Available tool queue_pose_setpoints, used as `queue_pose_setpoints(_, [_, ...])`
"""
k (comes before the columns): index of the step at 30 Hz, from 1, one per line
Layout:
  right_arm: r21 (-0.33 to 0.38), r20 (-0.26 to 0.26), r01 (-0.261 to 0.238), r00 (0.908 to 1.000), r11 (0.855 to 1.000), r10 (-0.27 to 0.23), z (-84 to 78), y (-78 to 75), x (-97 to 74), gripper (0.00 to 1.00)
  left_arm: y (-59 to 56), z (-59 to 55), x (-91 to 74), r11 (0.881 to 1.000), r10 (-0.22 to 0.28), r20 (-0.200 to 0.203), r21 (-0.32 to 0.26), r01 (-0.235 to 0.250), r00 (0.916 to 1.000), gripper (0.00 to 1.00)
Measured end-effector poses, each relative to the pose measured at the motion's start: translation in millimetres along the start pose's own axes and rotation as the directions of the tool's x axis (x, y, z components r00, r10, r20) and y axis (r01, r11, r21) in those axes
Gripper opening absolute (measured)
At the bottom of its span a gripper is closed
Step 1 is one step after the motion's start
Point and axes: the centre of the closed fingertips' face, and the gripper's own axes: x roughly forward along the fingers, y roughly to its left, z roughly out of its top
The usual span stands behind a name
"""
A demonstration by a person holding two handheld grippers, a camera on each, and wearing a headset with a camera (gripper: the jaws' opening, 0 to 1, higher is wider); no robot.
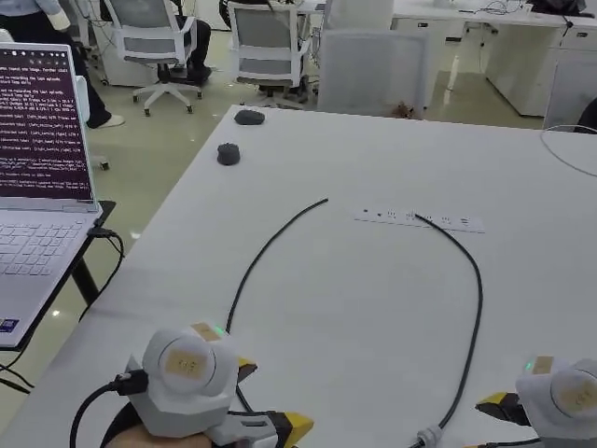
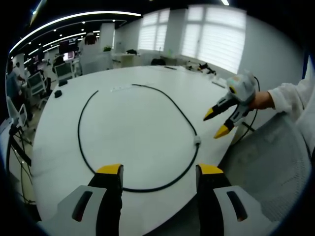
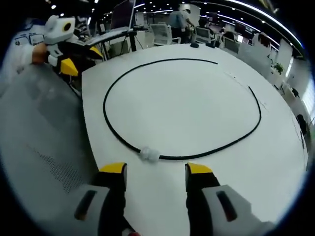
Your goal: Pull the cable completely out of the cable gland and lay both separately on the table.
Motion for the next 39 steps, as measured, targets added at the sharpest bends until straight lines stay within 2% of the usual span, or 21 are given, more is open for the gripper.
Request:
queue_pose_setpoints(4, [-0.134, -0.045, -0.047, 0.9981, 0.99, 0.041, -1.6, -3.1, 7.3, 0.44, 0.6, -0.2, 0.0, 1.0, 0.001, 0.001, -0.003, -0.001, 1.0, 0.6])
queue_pose_setpoints(7, [-0.239, -0.064, -0.078, 0.9959, 0.968, 0.064, 1.4, -6.0, 13.2, 0.4, 0.9, -0.7, -0.1, 1.0, 0.003, -0.002, -0.006, -0.003, 1.0, 0.6])
queue_pose_setpoints(9, [-0.256, -0.063, -0.089, 0.9951, 0.963, 0.076, 3.8, -6.8, 16.6, 0.36, 1.4, -1.7, 0.4, 1.0, 0.004, -0.006, -0.007, -0.004, 1.0, 0.59])
queue_pose_setpoints(11, [-0.243, -0.101, -0.139, 0.988, 0.96, 0.117, 0.2, -3.9, 21.3, 0.34, 1.2, -3.1, 0.6, 1.0, 0.003, -0.013, -0.007, -0.003, 0.9999, 0.59])
queue_pose_setpoints(12, [-0.265, -0.108, -0.141, 0.9874, 0.954, 0.116, 0.6, -5.0, 23.4, 0.35, 1.1, -3.5, 0.6, 1.0, 0.003, -0.015, -0.005, -0.003, 0.9999, 0.59])
queue_pose_setpoints(13, [-0.313, -0.121, -0.155, 0.985, 0.937, 0.123, 0.4, -4.7, 26.2, 0.35, 0.9, -3.6, 0.6, 1.0, 0.003, -0.016, -0.006, -0.003, 0.9999, 0.59])
queue_pose_setpoints(14, [-0.322, -0.126, -0.163, 0.9837, 0.933, 0.128, -0.2, -3.8, 27.1, 0.34, 0.8, -3.7, 0.6, 1.0, 0.003, -0.016, -0.007, -0.003, 0.9999, 0.59])
queue_pose_setpoints(15, [-0.347, -0.138, -0.187, 0.9794, 0.919, 0.147, -1.5, -1.0, 30.3, 0.34, 1.1, -3.9, 0.6, 1.0, 0.004, -0.017, -0.007, -0.004, 0.9999, 0.59])
queue_pose_setpoints(16, [-0.387, -0.143, -0.203, 0.9769, 0.899, 0.159, -0.2, 1.2, 32.8, 0.33, 1.5, -4.0, 0.6, 1.0, 0.005, -0.017, -0.007, -0.005, 0.9998, 0.59])
queue_pose_setpoints(18, [-0.452, -0.162, -0.208, 0.9754, 0.868, 0.149, -0.3, -0.1, 37.8, 0.3, 2.5, -4.4, 0.6, 1.0, 0.007, -0.018, -0.009, -0.007, 0.9998, 0.59])
queue_pose_setpoints(20, [-0.481, -0.17, -0.207, 0.9754, 0.852, 0.141, -0.2, -2.1, 43.6, 0.24, 2.7, -5.3, 0.9, 1.0, 0.007, -0.022, -0.011, -0.007, 0.9997, 0.59])
queue_pose_setpoints(22, [-0.499, -0.184, -0.242, 0.968, 0.832, 0.171, -1.9, 1.0, 48.4, 0.23, 1.8, -6.3, 1.3, 1.0, 0.005, -0.028, -0.011, -0.005, 0.9996, 0.58])
queue_pose_setpoints(24, [-0.498, -0.193, -0.265, 0.9621, 0.826, 0.192, -3.3, 3.3, 50.1, 0.22, 1.4, -7.3, 1.6, 1.0, 0.004, -0.033, -0.009, -0.004, 0.9994, 0.58])
queue_pose_setpoints(25, [-0.511, -0.201, -0.28, 0.9582, 0.813, 0.203, -4.7, 4.6, 51.4, 0.21, 1.2, -7.6, 1.7, 1.0, 0.003, -0.035, -0.008, -0.004, 0.9994, 0.58])
queue_pose_setpoints(27, [-0.524, -0.213, -0.29, 0.9549, 0.801, 0.206, -7.0, 5.1, 52.5, 0.2, 1.1, -7.7, 1.7, 1.0, 0.003, -0.036, -0.008, -0.004, 0.9994, 0.58])
queue_pose_setpoints(29, [-0.517, -0.227, -0.312, 0.9478, 0.797, 0.224, -10.5, 7.3, 53.1, 0.15, 1.6, -7.3, 1.5, 1.0, 0.005, -0.033, -0.011, -0.005, 0.9994, 0.58])
queue_pose_setpoints(30, [-0.515, -0.207, -0.315, 0.9481, 0.797, 0.241, -7.9, 10.2, 54.2, 0.14, 2.1, -7.1, 1.4, 1.0, 0.007, -0.032, -0.013, -0.007, 0.9995, 0.58])
queue_pose_setpoints(33, [-0.508, -0.198, -0.301, 0.9525, 0.807, 0.231, -6.8, 6.8, 53.4, 0.14, 3.0, -6.8, 1.2, 1.0, 0.009, -0.029, -0.015, -0.01, 0.9995, 0.57])
queue_pose_setpoints(35, [-0.473, -0.18, -0.299, 0.9535, 0.829, 0.242, -6.5, 9.3, 52.5, 0.12, 3.0, -7.0, 1.2, 1.0, 0.009, -0.03, -0.014, -0.009, 0.9995, 0.57])
queue_pose_setpoints(37, [-0.405, -0.167, -0.289, 0.9563, 0.868, 0.241, -6.7, 11.3, 51.9, 0.12, 2.9, -7.2, 1.3, 1.0, 0.008, -0.03, -0.011, -0.009, 0.9995, 0.57])
queue_pose_setpoints(39, [-0.375, -0.157, -0.288, 0.9564, 0.881, 0.246, -5.8, 13.6, 51.3, 0.12, 2.5, -6.7, 1.1, 1.0, 0.007, -0.029, -0.01, -0.008, 0.9996, 0.57])
